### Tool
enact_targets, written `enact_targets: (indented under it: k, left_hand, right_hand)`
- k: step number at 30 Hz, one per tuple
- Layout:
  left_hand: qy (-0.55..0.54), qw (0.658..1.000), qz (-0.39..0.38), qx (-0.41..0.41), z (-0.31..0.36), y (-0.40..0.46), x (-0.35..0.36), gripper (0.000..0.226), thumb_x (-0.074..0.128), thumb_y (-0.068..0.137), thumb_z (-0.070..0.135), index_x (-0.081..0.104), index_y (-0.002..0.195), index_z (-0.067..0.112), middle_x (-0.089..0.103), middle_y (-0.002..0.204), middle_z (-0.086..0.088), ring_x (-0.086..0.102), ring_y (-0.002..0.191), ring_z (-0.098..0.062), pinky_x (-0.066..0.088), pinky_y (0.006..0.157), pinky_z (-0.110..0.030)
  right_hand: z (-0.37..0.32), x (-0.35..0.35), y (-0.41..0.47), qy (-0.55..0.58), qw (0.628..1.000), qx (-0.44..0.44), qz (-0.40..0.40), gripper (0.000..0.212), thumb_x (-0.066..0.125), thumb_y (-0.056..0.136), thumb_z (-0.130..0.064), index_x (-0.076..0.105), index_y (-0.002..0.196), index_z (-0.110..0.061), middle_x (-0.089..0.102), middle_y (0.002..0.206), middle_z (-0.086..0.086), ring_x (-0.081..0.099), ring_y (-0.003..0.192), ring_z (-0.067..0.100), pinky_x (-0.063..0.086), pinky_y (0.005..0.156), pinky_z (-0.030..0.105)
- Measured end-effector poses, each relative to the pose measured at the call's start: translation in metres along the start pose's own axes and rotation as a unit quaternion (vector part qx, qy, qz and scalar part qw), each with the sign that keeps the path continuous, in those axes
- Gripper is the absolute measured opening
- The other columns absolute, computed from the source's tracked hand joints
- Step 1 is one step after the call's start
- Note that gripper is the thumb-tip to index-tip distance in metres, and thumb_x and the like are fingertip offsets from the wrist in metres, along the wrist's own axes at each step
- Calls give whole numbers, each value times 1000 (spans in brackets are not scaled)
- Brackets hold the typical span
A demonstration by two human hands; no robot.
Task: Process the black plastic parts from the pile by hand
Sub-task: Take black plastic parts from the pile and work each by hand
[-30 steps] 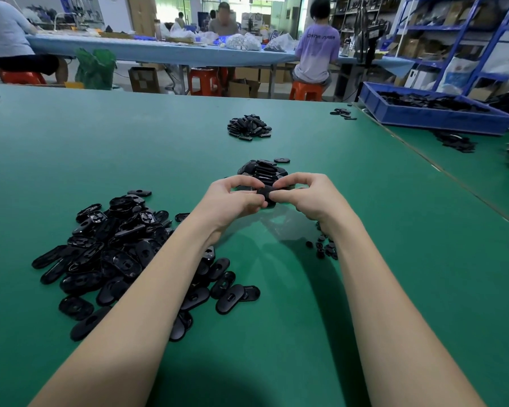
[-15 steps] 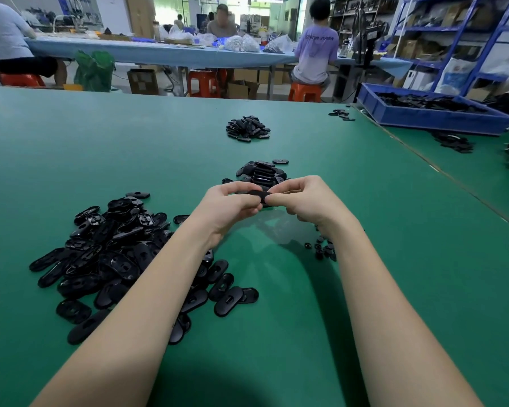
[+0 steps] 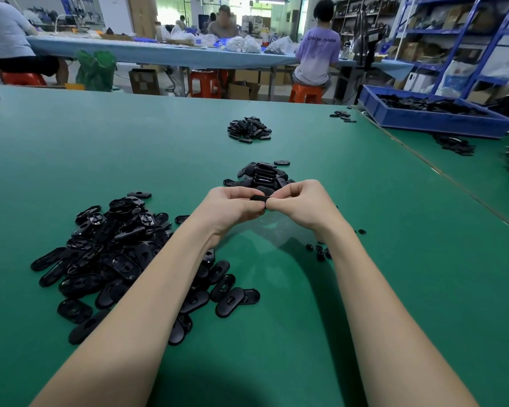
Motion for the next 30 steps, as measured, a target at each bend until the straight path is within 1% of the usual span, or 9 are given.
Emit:
enact_targets:
  k: [3,7,11,14,17,19,23,27,30]
  left_hand:
    - [3,1000,-2,-6,-1,0,0,18,70,83,-12,72,85,6,74,74,-8,71,66,-14,59,69,-19]
    - [18,1000,3,-12,-4,1,-1,17,71,82,-11,73,86,6,75,73,-8,71,68,-15,60,74,-20]
    - [15,1000,2,-12,-5,1,-1,17,72,82,-11,74,86,6,75,74,-8,71,70,-16,60,73,-20]
    - [-32,999,-16,-13,-3,0,2,17,71,82,-13,73,89,3,75,75,-9,72,68,-14,57,67,-18]
    - [-77,996,-24,-33,-6,-1,3,18,69,82,-15,73,89,1,75,77,-11,73,68,-15,57,66,-17]
    - [-87,995,-28,-38,-6,-1,1,19,68,82,-15,74,89,1,75,78,-11,73,69,-15,57,67,-17]
    - [-51,998,-28,-17,-4,0,1,18,69,83,-14,72,91,2,75,77,-9,73,70,-15,58,70,-18]
    - [0,1000,-13,9,-2,-1,1,17,71,84,-10,73,91,5,75,77,-8,72,72,-14,60,75,-20]
    - [29,999,3,17,-1,-2,2,16,73,84,-8,73,88,7,74,79,-8,71,72,-13,60,76,-19]
  right_hand:
    - [0,1,-1,-6,1000,-15,-11,9,82,74,-22,73,71,-20,53,44,-24,48,43,-7,34,44,6]
    - [2,3,-2,-1,999,-29,-18,13,81,75,-20,69,71,-20,48,41,-21,45,40,-4,34,44,7]
    - [6,5,-2,17,999,-24,-22,13,81,76,-19,69,71,-21,50,43,-19,44,41,-2,34,45,9]
    - [7,4,-1,54,998,-21,-24,13,80,77,-17,70,70,-21,53,49,-18,43,45,2,38,47,14]
    - [7,5,-1,67,997,-26,-30,14,80,77,-15,70,69,-21,54,52,-16,42,46,3,37,46,15]
    - [7,6,-1,69,997,-27,-35,13,80,78,-15,70,71,-20,54,54,-13,42,46,3,37,46,15]
    - [8,5,-1,76,996,-32,-32,15,80,78,-13,69,69,-19,53,54,-11,40,44,2,35,45,14]
    - [8,5,0,71,997,-34,-25,17,82,76,-15,68,68,-20,53,52,-13,41,44,3,36,46,15]
    - [10,6,0,71,997,-34,-18,16,84,73,-18,68,69,-20,53,50,-14,42,44,4,37,47,16]
Point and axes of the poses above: each hand's wrist, its own y-axis towards the middle knuckle, its own x-axis out of the palm, z = x × y, the point moved 6 cm from there along y, towards the middle knuckle
